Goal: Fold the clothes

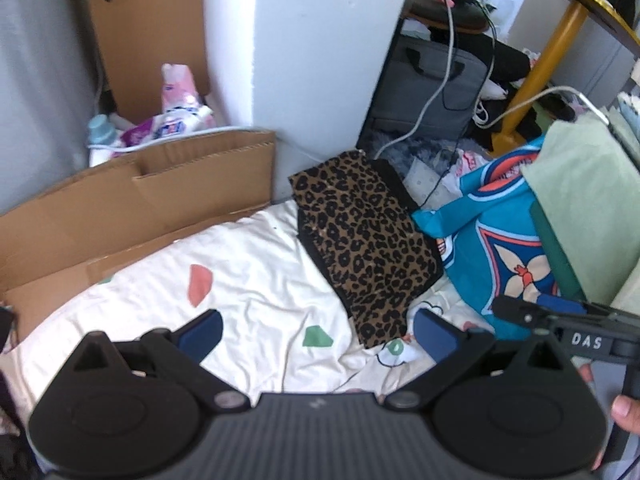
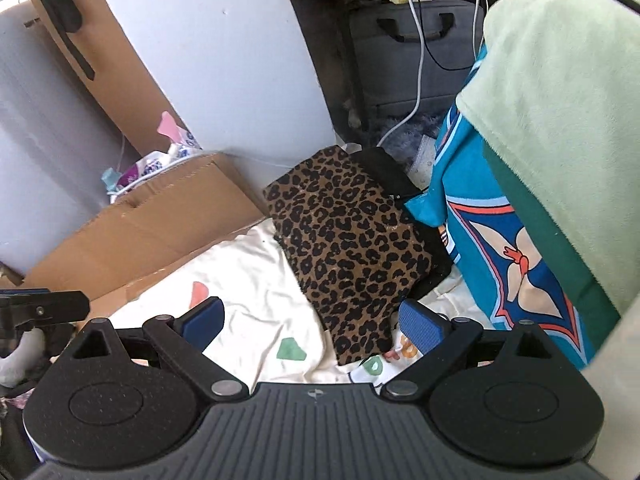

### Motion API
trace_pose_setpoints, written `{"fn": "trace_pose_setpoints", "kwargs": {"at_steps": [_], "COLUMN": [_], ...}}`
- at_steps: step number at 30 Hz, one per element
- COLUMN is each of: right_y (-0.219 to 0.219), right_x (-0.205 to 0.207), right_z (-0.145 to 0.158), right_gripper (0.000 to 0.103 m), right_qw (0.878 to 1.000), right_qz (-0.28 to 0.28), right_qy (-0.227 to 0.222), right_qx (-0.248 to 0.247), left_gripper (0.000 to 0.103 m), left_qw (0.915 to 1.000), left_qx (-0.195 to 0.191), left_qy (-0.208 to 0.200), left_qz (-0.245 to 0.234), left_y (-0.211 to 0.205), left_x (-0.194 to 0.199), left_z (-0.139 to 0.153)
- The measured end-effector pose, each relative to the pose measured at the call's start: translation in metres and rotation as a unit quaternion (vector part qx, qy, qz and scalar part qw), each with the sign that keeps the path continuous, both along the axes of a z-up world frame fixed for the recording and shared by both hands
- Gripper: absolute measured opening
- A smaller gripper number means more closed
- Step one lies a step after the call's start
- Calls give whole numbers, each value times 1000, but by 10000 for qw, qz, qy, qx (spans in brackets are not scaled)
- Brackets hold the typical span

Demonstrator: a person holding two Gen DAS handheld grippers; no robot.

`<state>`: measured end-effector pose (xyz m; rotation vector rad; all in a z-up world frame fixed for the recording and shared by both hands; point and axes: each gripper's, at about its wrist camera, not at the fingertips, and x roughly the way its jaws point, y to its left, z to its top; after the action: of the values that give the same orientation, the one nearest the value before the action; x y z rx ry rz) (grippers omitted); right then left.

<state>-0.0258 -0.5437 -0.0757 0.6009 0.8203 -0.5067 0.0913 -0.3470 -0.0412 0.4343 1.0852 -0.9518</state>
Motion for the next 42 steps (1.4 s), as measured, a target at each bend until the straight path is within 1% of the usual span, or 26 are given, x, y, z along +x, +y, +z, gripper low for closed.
{"fn": "trace_pose_setpoints", "kwargs": {"at_steps": [3,6,9,15,19,23,25,27,30,32,35,36,39,42], "right_y": [7,14,22,40,55,74,84,95,116,129,148,153,163,170], "right_x": [-12,-21,-29,-49,-65,-78,-83,-88,-93,-96,-102,-104,-115,-122], "right_z": [23,44,66,99,115,133,143,155,178,193,211,216,231,242], "right_gripper": [97,98,98,98,99,100,100,100,100,100,100,100,100,100], "right_qw": [9996,9990,9984,9975,9969,9953,9944,9933,9910,9893,9884,9882,9884,9876], "right_qz": [20,32,76,155,245,447,516,589,749,861,978,1023,1023,1031], "right_qy": [-251,-429,-548,-693,-749,-857,-917,-996,-1101,-1162,-1124,-1089,-1087,-1121], "right_qx": [84,143,139,71,87,64,56,36,-152,-213,-307,-348,-268,-379], "left_gripper": [102,102,102,102,103,103,103,103,103,103,103,103,103,103], "left_qw": [9999,9996,9991,9992,9989,9979,9967,9945,9912,9890,9874,9864,9826,9748], "left_qx": [-61,-166,-240,-248,-271,-412,-578,-852,-1061,-1141,-1110,-1083,-1042,-1142], "left_qy": [56,-152,-198,-115,-253,-384,-405,-394,-594,-671,-615,-662,-956,-1178], "left_qz": [123,197,281,305,286,328,388,461,518,657,943,1047,1201,1512], "left_y": [19,36,51,84,113,145,164,185,214,232,261,272,296,318], "left_x": [0,-4,-8,-26,-38,-43,-43,-43,-50,-54,-61,-65,-78,-88], "left_z": [29,61,88,125,146,165,174,184,199,207,217,220,225,229]}}
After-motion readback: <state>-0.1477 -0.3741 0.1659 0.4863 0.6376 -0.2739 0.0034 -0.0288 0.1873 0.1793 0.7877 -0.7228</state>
